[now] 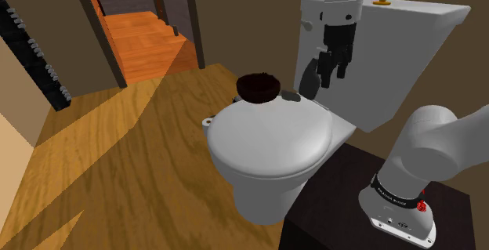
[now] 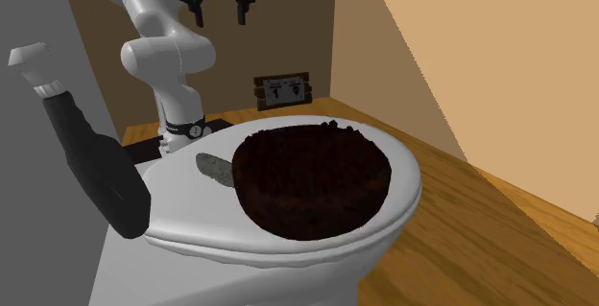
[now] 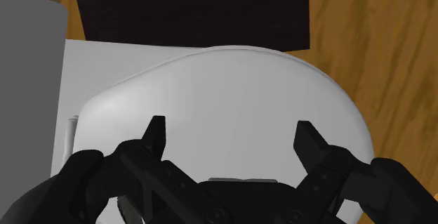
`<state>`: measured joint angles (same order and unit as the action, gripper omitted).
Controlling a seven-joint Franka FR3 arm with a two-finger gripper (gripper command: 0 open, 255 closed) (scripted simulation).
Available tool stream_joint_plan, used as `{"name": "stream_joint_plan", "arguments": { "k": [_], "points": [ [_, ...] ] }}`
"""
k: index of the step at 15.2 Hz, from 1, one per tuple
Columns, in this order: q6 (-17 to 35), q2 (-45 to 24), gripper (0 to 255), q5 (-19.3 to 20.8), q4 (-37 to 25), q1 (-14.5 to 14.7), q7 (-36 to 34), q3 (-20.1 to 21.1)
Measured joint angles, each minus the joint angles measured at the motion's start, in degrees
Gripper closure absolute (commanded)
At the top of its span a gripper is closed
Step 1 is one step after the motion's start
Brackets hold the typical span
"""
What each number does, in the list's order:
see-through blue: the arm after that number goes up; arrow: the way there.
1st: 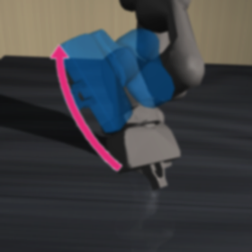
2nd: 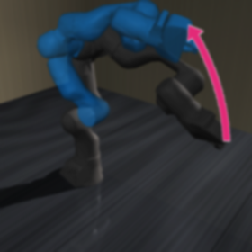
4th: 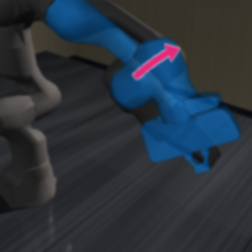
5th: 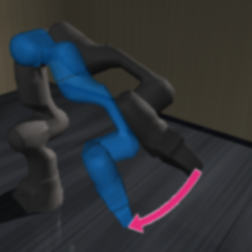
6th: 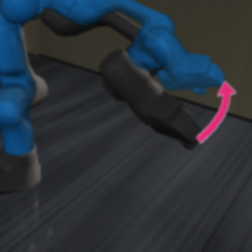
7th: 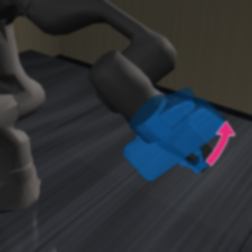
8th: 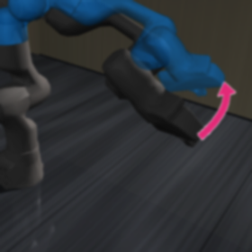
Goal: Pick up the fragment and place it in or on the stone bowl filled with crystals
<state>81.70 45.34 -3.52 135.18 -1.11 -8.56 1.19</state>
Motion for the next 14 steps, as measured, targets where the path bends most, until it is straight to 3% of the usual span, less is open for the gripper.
{"name": "stream_joint_plan", "arguments": {
  "k": [3,14],
  "points": [
    [1.7,-1.3,0,1.0,0.4,0.0,1.7,-0.8],
    [19.5,-16.8,0,8.5,1.9,-0.8,16.6,-8.4]
  ]
}}
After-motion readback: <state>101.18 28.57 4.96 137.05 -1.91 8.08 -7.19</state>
